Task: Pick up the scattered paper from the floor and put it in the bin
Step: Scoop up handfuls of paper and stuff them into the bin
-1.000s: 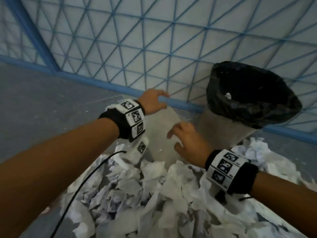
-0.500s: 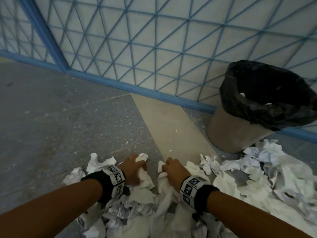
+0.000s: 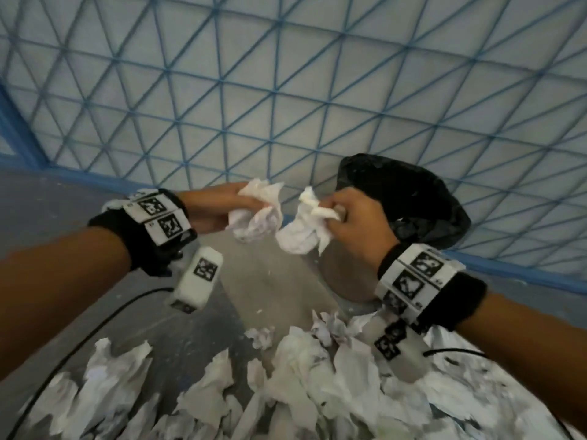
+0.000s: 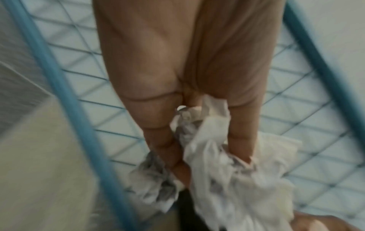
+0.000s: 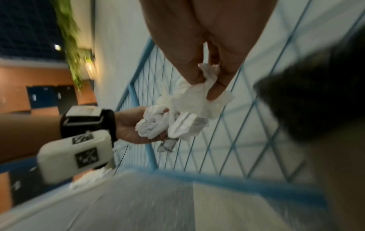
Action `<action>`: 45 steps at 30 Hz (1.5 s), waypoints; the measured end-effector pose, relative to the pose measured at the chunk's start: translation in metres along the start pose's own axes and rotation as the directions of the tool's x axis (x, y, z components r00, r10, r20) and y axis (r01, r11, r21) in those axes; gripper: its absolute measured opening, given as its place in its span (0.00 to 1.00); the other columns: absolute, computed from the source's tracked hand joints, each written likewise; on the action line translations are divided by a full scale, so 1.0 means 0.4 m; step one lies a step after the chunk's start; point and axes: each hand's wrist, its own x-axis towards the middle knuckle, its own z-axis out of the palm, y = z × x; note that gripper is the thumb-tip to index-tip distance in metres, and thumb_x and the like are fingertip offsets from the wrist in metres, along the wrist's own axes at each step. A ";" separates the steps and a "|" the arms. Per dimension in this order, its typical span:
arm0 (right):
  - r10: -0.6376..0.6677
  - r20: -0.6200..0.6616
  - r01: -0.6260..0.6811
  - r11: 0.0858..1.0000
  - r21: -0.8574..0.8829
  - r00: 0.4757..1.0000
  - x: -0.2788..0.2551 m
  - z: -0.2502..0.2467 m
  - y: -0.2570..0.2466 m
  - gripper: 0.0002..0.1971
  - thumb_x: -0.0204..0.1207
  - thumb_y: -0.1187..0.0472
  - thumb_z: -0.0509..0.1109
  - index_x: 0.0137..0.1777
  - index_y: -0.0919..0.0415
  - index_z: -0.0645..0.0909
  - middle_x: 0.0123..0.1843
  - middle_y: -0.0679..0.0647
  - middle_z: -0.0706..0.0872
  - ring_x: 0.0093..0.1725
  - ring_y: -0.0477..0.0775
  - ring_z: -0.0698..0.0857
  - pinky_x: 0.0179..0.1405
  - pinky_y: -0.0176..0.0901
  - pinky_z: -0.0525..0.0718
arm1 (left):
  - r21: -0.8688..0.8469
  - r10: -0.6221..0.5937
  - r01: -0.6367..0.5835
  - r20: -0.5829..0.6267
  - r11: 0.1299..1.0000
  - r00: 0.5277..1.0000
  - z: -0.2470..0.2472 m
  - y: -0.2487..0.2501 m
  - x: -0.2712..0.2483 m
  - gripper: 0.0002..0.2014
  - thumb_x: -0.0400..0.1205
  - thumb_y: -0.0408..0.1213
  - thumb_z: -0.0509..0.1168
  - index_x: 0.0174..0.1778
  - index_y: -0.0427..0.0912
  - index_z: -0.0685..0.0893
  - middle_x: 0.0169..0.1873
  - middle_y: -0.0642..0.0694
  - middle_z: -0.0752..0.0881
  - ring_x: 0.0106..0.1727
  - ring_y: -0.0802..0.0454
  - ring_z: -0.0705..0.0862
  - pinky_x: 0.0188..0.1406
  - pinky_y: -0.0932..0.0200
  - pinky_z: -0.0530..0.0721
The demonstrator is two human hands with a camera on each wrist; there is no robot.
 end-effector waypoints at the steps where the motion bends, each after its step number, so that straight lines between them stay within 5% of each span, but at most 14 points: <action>1: 0.004 -0.100 -0.004 1.000 -0.001 0.995 0.020 -0.053 0.000 0.09 0.70 0.75 0.67 0.48 0.72 0.86 0.52 0.71 0.85 0.56 0.66 0.83 0.43 0.37 0.67 | -0.035 0.101 -0.102 -0.026 0.994 0.995 0.021 0.048 0.034 0.07 0.76 0.25 0.64 0.40 0.41 0.82 0.27 0.53 0.90 0.28 0.62 0.87 0.30 0.70 0.85; 5: 0.113 -0.378 -0.131 0.991 -0.023 0.919 0.089 -0.198 0.077 0.11 0.72 0.70 0.66 0.53 0.69 0.84 0.58 0.70 0.83 0.60 0.64 0.81 0.50 0.40 0.68 | -0.101 0.351 -0.409 -0.356 0.907 0.866 0.164 0.171 0.199 0.16 0.72 0.33 0.67 0.54 0.32 0.77 0.38 0.41 0.84 0.32 0.54 0.84 0.34 0.61 0.83; 9: 0.263 -0.365 -0.289 0.957 -0.017 0.893 0.109 -0.213 0.194 0.17 0.74 0.60 0.65 0.60 0.66 0.80 0.64 0.68 0.80 0.64 0.63 0.79 0.59 0.43 0.71 | 0.026 0.313 -0.410 -0.690 0.912 0.653 0.339 0.200 0.301 0.29 0.77 0.31 0.67 0.71 0.35 0.62 0.66 0.31 0.74 0.64 0.37 0.78 0.67 0.51 0.76; 12: 0.401 -0.211 -0.371 0.914 0.167 0.892 0.096 -0.195 0.241 0.18 0.82 0.54 0.58 0.66 0.61 0.77 0.68 0.60 0.80 0.68 0.57 0.78 0.69 0.46 0.73 | 0.291 0.305 -0.176 -0.493 0.940 0.815 0.415 0.147 0.346 0.32 0.80 0.43 0.63 0.79 0.44 0.58 0.74 0.31 0.69 0.73 0.35 0.71 0.74 0.48 0.69; 14: 0.401 -0.175 -0.371 0.911 0.181 0.899 0.083 -0.192 0.251 0.20 0.84 0.50 0.51 0.68 0.59 0.75 0.69 0.61 0.80 0.70 0.59 0.77 0.72 0.51 0.72 | 0.634 0.232 0.019 -0.311 0.773 0.922 0.417 0.107 0.366 0.30 0.81 0.57 0.56 0.79 0.54 0.61 0.79 0.35 0.62 0.80 0.35 0.61 0.80 0.43 0.59; 16: 0.340 -0.180 -0.332 0.940 0.072 0.923 0.071 -0.190 0.250 0.20 0.85 0.51 0.48 0.68 0.59 0.75 0.69 0.61 0.80 0.70 0.60 0.77 0.69 0.49 0.71 | 0.797 0.149 0.080 -0.209 0.598 0.967 0.394 0.092 0.359 0.29 0.78 0.66 0.51 0.76 0.63 0.66 0.82 0.41 0.56 0.83 0.38 0.51 0.82 0.38 0.48; 18: 0.232 -0.236 -0.234 0.972 0.018 0.944 0.058 -0.180 0.237 0.19 0.86 0.54 0.50 0.67 0.62 0.75 0.68 0.62 0.81 0.68 0.60 0.77 0.66 0.46 0.72 | 0.793 0.169 -0.012 -0.114 0.609 0.979 0.358 0.092 0.340 0.34 0.73 0.71 0.50 0.76 0.64 0.64 0.82 0.42 0.60 0.83 0.39 0.54 0.83 0.38 0.51; 21: 0.035 -0.372 0.009 0.993 0.117 0.927 0.030 -0.122 0.207 0.17 0.82 0.54 0.56 0.65 0.62 0.76 0.61 0.56 0.81 0.65 0.58 0.79 0.65 0.45 0.74 | 0.531 0.343 -0.253 -0.076 0.809 0.936 0.287 0.085 0.259 0.32 0.77 0.59 0.59 0.77 0.51 0.67 0.76 0.44 0.72 0.76 0.49 0.71 0.77 0.65 0.68; 23: -0.143 -0.393 0.182 0.981 0.064 0.908 -0.007 -0.071 0.191 0.16 0.79 0.55 0.58 0.61 0.63 0.77 0.56 0.51 0.77 0.60 0.57 0.77 0.63 0.46 0.73 | 0.495 0.402 -0.279 -0.159 0.823 0.902 0.232 0.059 0.199 0.24 0.83 0.41 0.61 0.76 0.43 0.70 0.74 0.50 0.73 0.71 0.62 0.70 0.62 0.91 0.62; 29: -0.326 0.238 0.342 0.939 -0.029 0.915 -0.112 0.226 0.195 0.14 0.75 0.57 0.58 0.57 0.56 0.78 0.55 0.59 0.80 0.56 0.52 0.70 0.61 0.46 0.71 | 0.673 0.012 0.297 -0.413 0.677 0.911 -0.029 -0.194 -0.042 0.26 0.81 0.42 0.64 0.76 0.47 0.67 0.78 0.38 0.66 0.80 0.44 0.64 0.80 0.52 0.61; 32: -0.037 0.657 0.170 0.975 -0.141 0.753 -0.131 0.370 0.211 0.23 0.76 0.63 0.63 0.71 0.49 0.70 0.73 0.59 0.67 0.72 0.60 0.63 0.75 0.56 0.67 | 0.652 -0.368 0.643 -0.528 0.402 0.765 -0.121 -0.342 -0.215 0.33 0.79 0.48 0.66 0.79 0.55 0.60 0.81 0.32 0.54 0.83 0.36 0.54 0.82 0.44 0.58; 36: 0.144 0.799 0.168 0.941 -0.292 0.584 -0.149 0.493 0.211 0.30 0.75 0.59 0.65 0.76 0.44 0.62 0.78 0.59 0.60 0.75 0.67 0.63 0.75 0.54 0.66 | 0.565 -0.556 0.807 -0.622 0.170 0.552 -0.144 -0.502 -0.384 0.44 0.74 0.59 0.66 0.80 0.61 0.47 0.83 0.35 0.42 0.84 0.34 0.42 0.82 0.36 0.49; 40: 0.137 0.819 0.214 0.930 -0.300 0.557 -0.141 0.535 0.192 0.22 0.76 0.65 0.65 0.70 0.56 0.71 0.69 0.61 0.70 0.67 0.65 0.73 0.66 0.50 0.74 | 0.377 -0.630 0.872 -0.605 0.311 0.486 -0.122 -0.618 -0.471 0.51 0.68 0.62 0.71 0.80 0.63 0.45 0.84 0.40 0.47 0.84 0.37 0.45 0.82 0.37 0.56; 45: -0.089 0.732 0.115 0.993 0.014 0.675 -0.148 0.545 0.090 0.15 0.79 0.66 0.61 0.64 0.62 0.79 0.63 0.65 0.77 0.64 0.66 0.78 0.67 0.52 0.75 | 0.372 -0.416 0.786 -0.693 0.493 0.589 -0.052 -0.642 -0.464 0.33 0.75 0.43 0.71 0.75 0.54 0.66 0.76 0.37 0.63 0.76 0.38 0.69 0.77 0.49 0.69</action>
